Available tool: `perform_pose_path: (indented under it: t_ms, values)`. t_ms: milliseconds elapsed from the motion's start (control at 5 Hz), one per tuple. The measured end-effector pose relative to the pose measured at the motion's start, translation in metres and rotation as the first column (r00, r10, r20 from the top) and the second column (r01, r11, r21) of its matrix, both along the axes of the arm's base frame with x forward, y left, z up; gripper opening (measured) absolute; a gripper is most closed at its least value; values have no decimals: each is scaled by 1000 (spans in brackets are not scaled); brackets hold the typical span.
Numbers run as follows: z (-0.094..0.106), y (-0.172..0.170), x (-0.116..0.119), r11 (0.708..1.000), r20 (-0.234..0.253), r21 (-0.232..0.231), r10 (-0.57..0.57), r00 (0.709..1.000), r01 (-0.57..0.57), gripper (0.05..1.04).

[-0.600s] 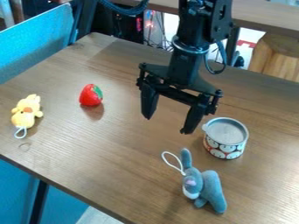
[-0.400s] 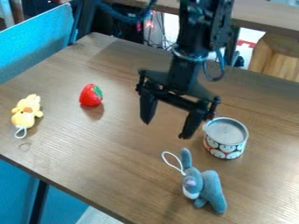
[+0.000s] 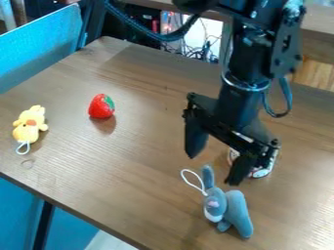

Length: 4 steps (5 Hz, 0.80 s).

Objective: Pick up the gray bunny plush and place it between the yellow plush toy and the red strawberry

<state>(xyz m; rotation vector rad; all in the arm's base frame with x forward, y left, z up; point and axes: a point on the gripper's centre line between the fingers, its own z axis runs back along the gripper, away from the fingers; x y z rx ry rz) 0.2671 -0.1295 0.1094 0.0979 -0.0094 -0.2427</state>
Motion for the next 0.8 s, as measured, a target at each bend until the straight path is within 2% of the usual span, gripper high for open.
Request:
perform_pose_path:
  t_ms: [200,400,600,800]
  values:
    - [-6,-13,-7,997,-18,-13,-73,997,73,1005]
    - [-35,-19,-2,985,-103,11,-169,980,171,1005]
    - [-43,-28,13,943,-133,-4,-331,934,333,1005]
    - [-38,-32,20,900,-132,-9,-434,891,437,1005]
